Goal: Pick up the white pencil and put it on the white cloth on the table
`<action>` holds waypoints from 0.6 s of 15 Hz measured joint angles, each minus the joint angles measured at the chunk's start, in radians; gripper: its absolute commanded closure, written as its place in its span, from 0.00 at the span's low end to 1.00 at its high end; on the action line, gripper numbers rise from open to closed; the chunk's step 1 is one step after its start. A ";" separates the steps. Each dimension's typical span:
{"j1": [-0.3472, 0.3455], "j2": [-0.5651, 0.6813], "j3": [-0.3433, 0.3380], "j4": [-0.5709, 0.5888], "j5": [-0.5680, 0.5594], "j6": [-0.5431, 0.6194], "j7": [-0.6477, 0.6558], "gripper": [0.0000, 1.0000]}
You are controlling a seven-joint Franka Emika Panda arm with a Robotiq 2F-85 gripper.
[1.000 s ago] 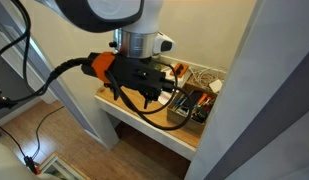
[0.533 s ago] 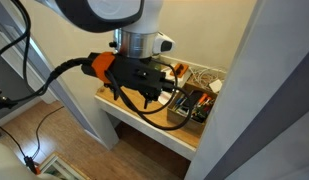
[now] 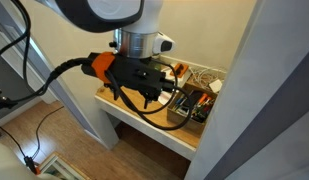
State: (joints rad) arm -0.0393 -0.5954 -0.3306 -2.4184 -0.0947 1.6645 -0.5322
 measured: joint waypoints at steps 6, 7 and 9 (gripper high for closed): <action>0.000 0.000 0.000 0.000 0.000 0.000 0.000 0.00; 0.000 0.000 0.000 0.000 0.000 0.000 0.000 0.00; 0.000 0.000 0.003 0.000 0.000 0.010 0.001 0.00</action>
State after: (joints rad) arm -0.0397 -0.5949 -0.3279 -2.4185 -0.0947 1.6743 -0.5312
